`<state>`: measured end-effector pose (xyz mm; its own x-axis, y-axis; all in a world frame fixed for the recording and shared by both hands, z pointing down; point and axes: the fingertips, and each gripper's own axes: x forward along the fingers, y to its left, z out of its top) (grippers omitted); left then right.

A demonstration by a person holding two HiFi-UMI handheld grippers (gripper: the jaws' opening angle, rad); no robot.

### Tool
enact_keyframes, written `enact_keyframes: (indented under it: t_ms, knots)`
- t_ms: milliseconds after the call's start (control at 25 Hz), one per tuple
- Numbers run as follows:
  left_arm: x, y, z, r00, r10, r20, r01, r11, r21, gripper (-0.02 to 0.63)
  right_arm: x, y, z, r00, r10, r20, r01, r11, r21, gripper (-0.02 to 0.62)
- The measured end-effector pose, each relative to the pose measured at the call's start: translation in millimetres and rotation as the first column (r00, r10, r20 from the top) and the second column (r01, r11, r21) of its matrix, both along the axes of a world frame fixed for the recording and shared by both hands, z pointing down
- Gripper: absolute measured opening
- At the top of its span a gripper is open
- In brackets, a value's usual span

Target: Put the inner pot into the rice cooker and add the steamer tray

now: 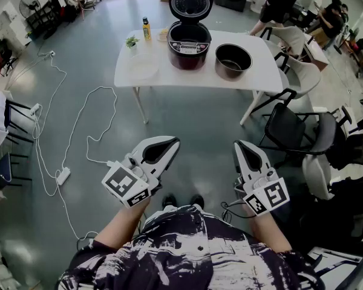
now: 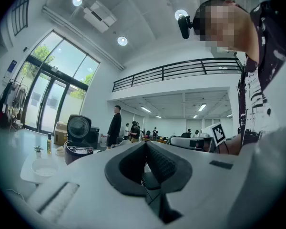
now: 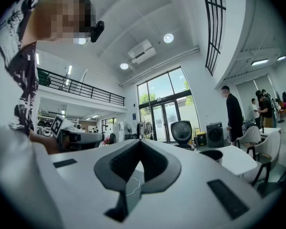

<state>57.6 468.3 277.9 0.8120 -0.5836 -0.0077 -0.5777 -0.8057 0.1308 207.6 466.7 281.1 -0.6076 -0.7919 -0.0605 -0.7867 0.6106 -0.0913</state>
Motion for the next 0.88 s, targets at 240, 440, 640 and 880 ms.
enact_keyframes:
  t_ms: [240, 440, 640, 880]
  knots:
    - [-5.0, -2.2, -1.9, 1.000, -0.001, -0.005, 0.001, 1.000, -0.001, 0.005, -6.5, -2.0, -1.9, 1.000, -0.009, -0.004, 0.009, 1.000, -0.001, -0.003]
    - [-5.1, -3.9, 1.6, 1.000, 0.004, -0.004, -0.004, 1.000, -0.008, 0.005, -8.2, -3.9, 1.2, 1.000, -0.016, -0.004, 0.016, 1.000, -0.004, -0.003]
    - [-6.0, -4.1, 3.0, 1.000, 0.007, -0.006, -0.007, 1.000, -0.012, 0.005, -12.0, -14.4, -0.4, 0.995, 0.003, 0.102, 0.000, 1.000, -0.022, 0.518]
    - [-8.3, -6.9, 4.6, 1.000, 0.006, -0.009, -0.006, 1.000, -0.014, 0.005, -26.4, -16.9, 4.9, 0.996, -0.021, 0.081, 0.023, 1.000, -0.018, 0.554]
